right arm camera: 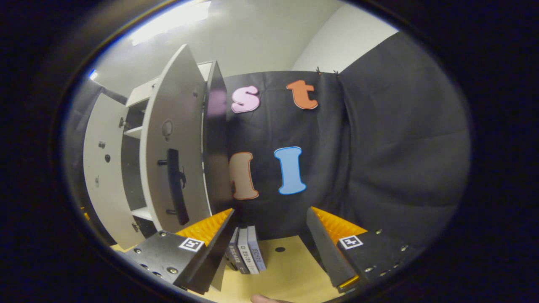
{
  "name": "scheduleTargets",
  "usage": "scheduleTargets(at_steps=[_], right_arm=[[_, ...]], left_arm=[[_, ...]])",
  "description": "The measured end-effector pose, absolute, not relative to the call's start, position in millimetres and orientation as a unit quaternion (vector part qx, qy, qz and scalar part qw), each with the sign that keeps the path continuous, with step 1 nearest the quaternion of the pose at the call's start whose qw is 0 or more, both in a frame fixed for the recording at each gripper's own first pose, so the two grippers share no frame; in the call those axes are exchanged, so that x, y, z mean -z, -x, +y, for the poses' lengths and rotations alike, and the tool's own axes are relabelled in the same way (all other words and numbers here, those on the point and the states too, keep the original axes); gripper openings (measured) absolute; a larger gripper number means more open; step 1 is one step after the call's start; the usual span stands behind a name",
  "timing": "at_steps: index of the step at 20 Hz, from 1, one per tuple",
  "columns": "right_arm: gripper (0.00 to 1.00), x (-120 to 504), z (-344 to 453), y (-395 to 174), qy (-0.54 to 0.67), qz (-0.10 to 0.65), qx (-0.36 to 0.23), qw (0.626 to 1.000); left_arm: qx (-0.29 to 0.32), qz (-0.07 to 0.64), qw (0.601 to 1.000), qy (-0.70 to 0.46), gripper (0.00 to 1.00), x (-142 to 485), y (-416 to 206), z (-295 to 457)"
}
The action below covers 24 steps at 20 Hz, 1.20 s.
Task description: Grab one shoe with the right hand and put it into the shoe cabinet, grab the other shoe with the left hand and put it into the shoe cabinet; then close the right door with the right hand and the left door with the left hand.
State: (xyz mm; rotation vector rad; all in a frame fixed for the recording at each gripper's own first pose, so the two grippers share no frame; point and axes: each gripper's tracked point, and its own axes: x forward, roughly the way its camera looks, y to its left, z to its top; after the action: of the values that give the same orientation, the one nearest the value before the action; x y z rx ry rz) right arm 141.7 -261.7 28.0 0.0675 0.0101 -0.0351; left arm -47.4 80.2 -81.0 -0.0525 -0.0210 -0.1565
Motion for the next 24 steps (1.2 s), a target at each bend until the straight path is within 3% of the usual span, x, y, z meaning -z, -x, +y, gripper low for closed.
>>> scheduleTargets(at_steps=[5, 13, 14, 15, 24], right_arm=[[1.0, -20.6, -253.9, -169.9, -0.058, 0.023, 0.028, 0.998], [1.0, -21.5, -155.7, -200.1, -0.01, 0.042, -0.028, 0.999], [0.85, -33.9, -147.1, -189.4, 0.01, 0.029, -0.031, 0.999], [0.82, -32.0, -139.1, -192.4, 0.028, 0.028, -0.032, 0.999], [0.85, -27.1, -76.4, -184.5, 0.032, 0.035, -0.061, 0.997]], left_arm=[[0.077, -0.002, 0.996, 0.036, 1.0, 90.9, 46.5, 90.8], [0.081, -0.002, 0.996, 0.04, 0.99, 101.7, 49.2, 102.9], [0.078, -0.002, 0.996, 0.042, 0.99, 102.6, 49.0, 104.9], [0.077, -0.003, 0.996, 0.045, 1.0, 104.1, 51.5, 106.0], [0.068, 0.005, 0.996, 0.055, 0.99, 114.7, 45.4, 117.8]])
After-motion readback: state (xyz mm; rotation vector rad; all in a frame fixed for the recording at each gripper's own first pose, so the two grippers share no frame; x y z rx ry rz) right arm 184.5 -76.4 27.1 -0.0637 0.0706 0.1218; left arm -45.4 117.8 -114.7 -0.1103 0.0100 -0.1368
